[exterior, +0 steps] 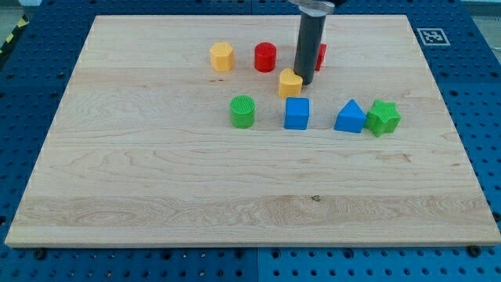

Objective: Place the green star vertically above the blue triangle

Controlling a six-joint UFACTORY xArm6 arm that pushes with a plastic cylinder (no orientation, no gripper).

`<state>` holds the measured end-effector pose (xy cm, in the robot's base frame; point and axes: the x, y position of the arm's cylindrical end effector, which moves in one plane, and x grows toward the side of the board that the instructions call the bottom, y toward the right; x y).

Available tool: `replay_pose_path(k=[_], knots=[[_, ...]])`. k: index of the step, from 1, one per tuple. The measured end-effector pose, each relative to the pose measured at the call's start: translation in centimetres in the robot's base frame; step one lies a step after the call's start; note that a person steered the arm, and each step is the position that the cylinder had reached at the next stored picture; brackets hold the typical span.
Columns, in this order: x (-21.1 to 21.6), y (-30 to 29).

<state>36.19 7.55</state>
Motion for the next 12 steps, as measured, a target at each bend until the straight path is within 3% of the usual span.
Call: replay_pose_path(k=[2, 5, 6, 7, 8, 9, 10, 12], knots=[[0.1, 6.0], [9.2, 12.8], [9.6, 16.7], [12.8, 21.7], [18.0, 17.8], [18.3, 10.4], [18.9, 11.4], [16.1, 14.4]])
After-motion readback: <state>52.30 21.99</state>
